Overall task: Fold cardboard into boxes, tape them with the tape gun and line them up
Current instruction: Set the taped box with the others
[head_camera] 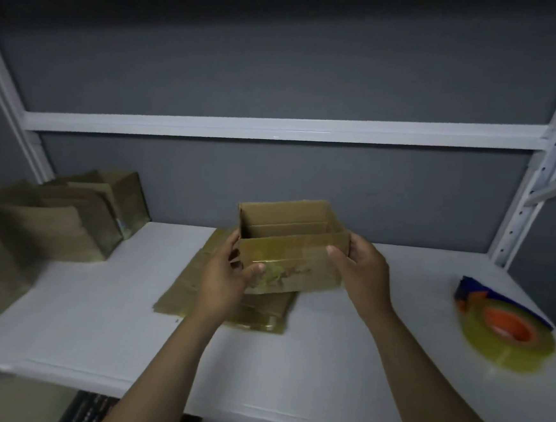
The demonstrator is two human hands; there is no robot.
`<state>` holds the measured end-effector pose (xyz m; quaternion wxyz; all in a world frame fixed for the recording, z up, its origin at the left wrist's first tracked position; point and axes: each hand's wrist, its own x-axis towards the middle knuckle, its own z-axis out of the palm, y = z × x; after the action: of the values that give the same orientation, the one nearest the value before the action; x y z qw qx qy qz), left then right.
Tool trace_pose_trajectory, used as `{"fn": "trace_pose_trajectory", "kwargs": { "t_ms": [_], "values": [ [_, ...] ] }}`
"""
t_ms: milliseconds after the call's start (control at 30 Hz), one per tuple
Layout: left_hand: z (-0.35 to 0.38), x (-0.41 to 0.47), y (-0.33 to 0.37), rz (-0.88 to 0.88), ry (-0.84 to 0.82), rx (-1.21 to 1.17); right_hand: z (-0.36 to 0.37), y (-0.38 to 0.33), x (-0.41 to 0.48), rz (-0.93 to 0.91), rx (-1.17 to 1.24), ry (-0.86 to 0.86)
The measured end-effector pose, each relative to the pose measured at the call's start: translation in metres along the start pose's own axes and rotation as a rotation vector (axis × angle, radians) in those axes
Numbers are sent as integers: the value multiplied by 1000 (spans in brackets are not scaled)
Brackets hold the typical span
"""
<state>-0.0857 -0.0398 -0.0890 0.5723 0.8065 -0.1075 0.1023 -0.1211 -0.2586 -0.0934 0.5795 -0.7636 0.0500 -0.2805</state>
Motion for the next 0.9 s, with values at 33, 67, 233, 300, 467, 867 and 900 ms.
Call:
{"fn": "trace_pose_trajectory", "kwargs": {
  "t_ms": [33,67,233,300,467,867,900],
  "values": [
    [-23,1,-5,1,-2,9,21,-9,-4,-1,-2,-4],
    [-44,3,-11,6,-8,31,41,-16,-7,-7,-15,-10],
    [-138,19,-49,-69,-12,58,129,-44,-18,-40,-35,-80],
    [-166,27,-65,-110,-14,17,160,-48,-17,-28,12,-141],
    [-218,60,-101,-168,10,4,236,-38,3,33,107,-191],
    [-325,71,-194,-221,181,-6,408,-20,7,175,194,-472],
    [-333,68,-197,-254,184,-21,416,-23,4,187,198,-478]
  ]
}}
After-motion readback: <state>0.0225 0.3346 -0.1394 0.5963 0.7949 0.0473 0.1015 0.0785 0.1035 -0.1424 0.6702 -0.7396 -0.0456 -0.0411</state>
